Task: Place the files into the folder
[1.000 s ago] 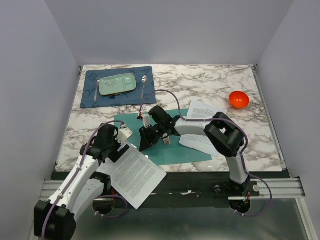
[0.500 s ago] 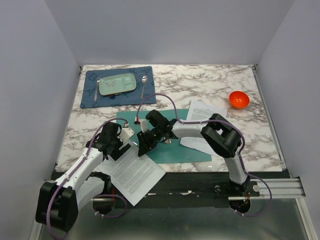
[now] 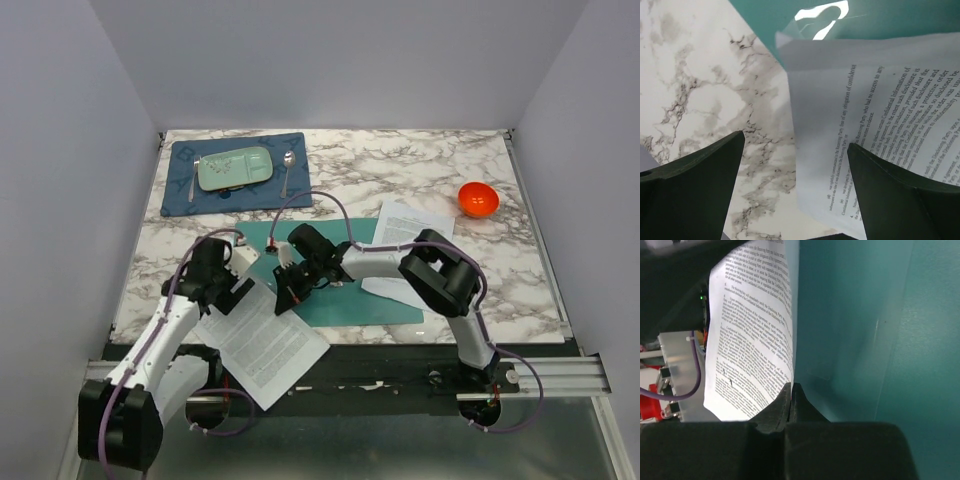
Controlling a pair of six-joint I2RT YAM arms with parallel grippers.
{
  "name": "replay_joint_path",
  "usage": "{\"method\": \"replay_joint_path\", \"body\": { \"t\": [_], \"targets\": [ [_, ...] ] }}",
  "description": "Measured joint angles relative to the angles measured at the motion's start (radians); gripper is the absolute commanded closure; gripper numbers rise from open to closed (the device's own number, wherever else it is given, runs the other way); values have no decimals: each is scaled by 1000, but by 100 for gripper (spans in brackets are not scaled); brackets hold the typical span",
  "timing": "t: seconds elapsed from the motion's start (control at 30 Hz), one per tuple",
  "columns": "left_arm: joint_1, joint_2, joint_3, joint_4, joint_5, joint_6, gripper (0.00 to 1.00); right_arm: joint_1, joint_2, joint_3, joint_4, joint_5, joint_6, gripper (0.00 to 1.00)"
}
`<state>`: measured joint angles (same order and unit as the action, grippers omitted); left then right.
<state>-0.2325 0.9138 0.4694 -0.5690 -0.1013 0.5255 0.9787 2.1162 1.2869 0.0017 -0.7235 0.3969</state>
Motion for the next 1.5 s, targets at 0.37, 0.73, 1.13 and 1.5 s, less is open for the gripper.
{"method": "replay_joint_path", "body": {
  "t": [0.37,0.73,1.13,1.5],
  "targets": [
    [429,30,438,-116,229,44,1,-114,-333,-1,-161,215,-158,100],
    [459,241,378,-122,323,23,1,-302,-477,-15,-312,372,-320,99],
    [423,310,295,-3,293,-15,1,-402,-509,-17,-374,409,-365,100],
    [381,317,231,66,261,-22,1,-399,-510,-37,-363,288,-341,99]
  ]
}}
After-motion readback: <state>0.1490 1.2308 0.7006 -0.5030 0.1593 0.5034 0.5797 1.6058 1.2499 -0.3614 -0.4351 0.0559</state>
